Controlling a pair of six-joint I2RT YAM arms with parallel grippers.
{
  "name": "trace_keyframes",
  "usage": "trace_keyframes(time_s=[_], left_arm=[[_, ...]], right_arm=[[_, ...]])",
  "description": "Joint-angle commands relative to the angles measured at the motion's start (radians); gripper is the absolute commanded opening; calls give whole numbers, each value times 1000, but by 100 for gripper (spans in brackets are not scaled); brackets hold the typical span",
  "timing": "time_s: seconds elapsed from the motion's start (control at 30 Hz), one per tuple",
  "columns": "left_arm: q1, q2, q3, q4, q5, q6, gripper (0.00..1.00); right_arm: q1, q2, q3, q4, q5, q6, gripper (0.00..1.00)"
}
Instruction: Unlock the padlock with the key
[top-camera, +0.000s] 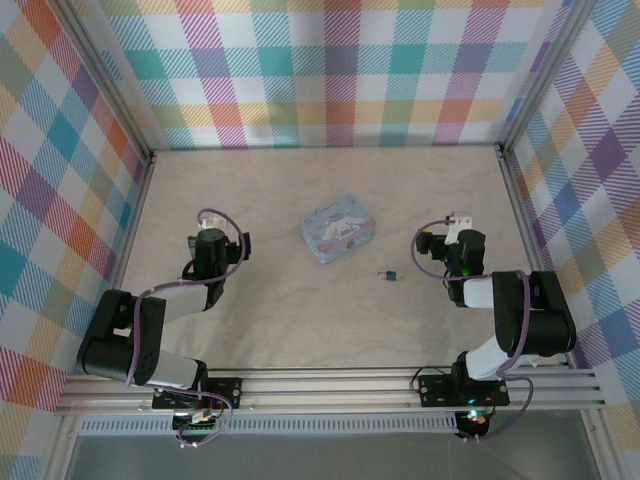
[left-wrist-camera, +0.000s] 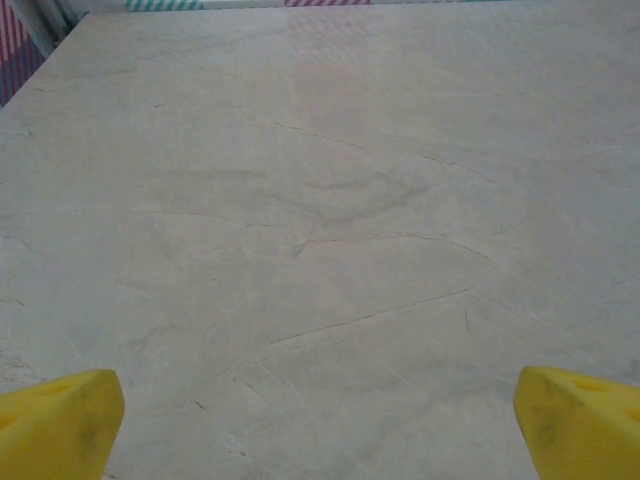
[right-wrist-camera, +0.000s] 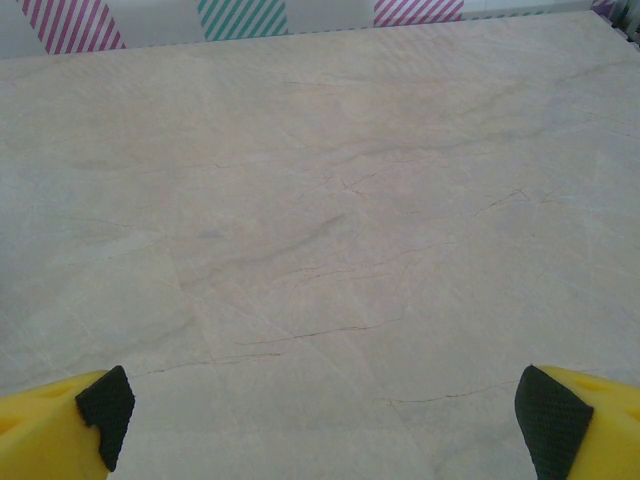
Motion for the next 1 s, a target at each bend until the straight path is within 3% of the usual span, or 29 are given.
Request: trace_keyframes(time_s=[0.0, 0.17, 0.37, 0.5, 0.57, 0.97], left_arm=[[43, -16, -38, 103, 72, 7, 100], [71, 84, -121, 351, 69, -11, 100], [71, 141, -116, 397, 86, -3, 100], [79, 149, -27, 233, 101, -9, 100], [105, 150, -29, 233, 144, -21, 100], [105, 151, -29, 239, 144, -19, 100]], right_arm=[[0, -5, 13, 10, -17, 10, 100], [0, -5, 14, 10, -17, 10, 100], [0, -5, 14, 9, -17, 10, 100], [0, -6, 14, 9, -16, 10, 100], [0, -5, 15, 9, -17, 10, 100], [2, -5, 13, 10, -16, 9, 100]])
